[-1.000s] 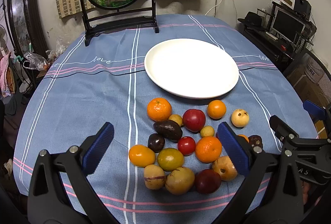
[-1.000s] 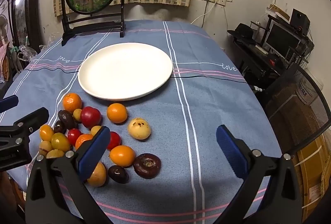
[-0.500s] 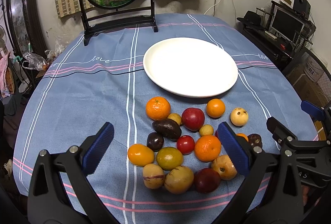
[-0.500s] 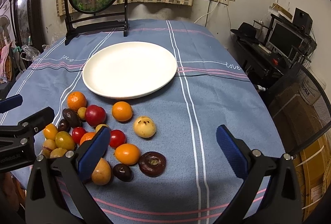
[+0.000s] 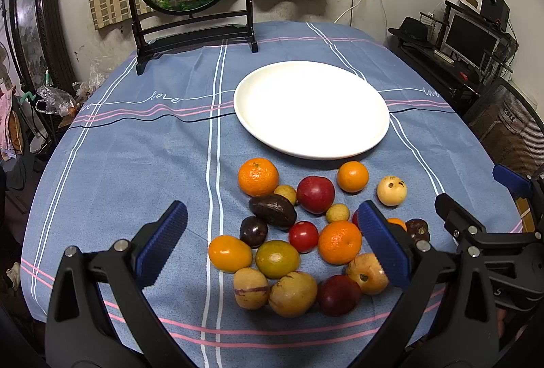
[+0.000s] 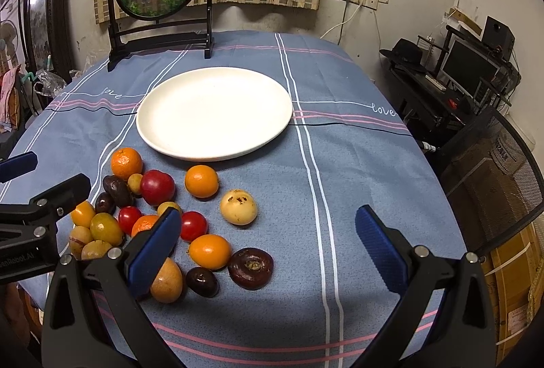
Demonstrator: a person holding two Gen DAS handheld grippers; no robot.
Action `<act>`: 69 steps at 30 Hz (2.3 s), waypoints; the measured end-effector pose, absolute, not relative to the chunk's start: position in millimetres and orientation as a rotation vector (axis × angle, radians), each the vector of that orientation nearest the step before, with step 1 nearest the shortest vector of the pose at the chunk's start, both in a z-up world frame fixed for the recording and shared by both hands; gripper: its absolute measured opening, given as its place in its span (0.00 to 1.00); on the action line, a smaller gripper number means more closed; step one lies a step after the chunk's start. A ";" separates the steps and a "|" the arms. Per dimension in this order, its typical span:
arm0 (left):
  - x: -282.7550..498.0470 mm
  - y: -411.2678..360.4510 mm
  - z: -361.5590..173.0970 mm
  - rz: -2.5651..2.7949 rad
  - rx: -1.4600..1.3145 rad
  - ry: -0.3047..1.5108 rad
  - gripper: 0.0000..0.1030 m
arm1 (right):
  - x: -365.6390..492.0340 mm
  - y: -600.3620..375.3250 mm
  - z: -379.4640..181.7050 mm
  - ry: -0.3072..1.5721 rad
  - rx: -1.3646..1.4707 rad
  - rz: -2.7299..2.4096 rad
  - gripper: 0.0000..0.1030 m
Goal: Organize fruits
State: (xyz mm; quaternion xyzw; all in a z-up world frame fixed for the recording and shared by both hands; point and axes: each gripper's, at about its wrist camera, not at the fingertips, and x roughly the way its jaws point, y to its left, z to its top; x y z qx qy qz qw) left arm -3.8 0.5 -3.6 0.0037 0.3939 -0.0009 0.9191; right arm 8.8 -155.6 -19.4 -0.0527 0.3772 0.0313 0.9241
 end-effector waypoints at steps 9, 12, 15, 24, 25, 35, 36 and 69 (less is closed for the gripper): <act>-4.1 0.2 -3.1 -0.002 0.006 0.811 0.98 | 8.3 -156.3 -18.2 0.777 -0.111 0.062 0.99; -4.0 -0.6 -2.3 -0.004 0.007 0.812 0.98 | 8.4 -156.2 -18.6 0.779 -0.113 0.062 0.99; -4.2 -0.5 -2.5 -0.005 0.006 0.814 0.98 | 8.9 -156.4 -18.8 0.782 -0.117 0.061 0.99; -4.0 -0.4 -2.7 -0.005 0.007 0.814 0.98 | 9.2 -156.0 -18.4 0.782 -0.117 0.061 0.99; -4.0 -0.3 -2.7 -0.005 0.007 0.814 0.98 | 9.2 -155.9 -18.4 0.782 -0.116 0.061 0.99; -2.9 -0.7 -4.3 -0.010 0.003 0.819 0.98 | 9.6 -156.6 -18.3 0.783 -0.106 0.064 0.99; -2.9 -0.2 -4.5 -0.011 0.003 0.819 0.98 | 9.6 -156.8 -18.4 0.784 -0.104 0.067 0.99; -56.0 72.2 -75.0 0.002 0.014 0.967 0.98 | 13.5 -169.4 -104.5 0.910 -0.113 0.277 0.42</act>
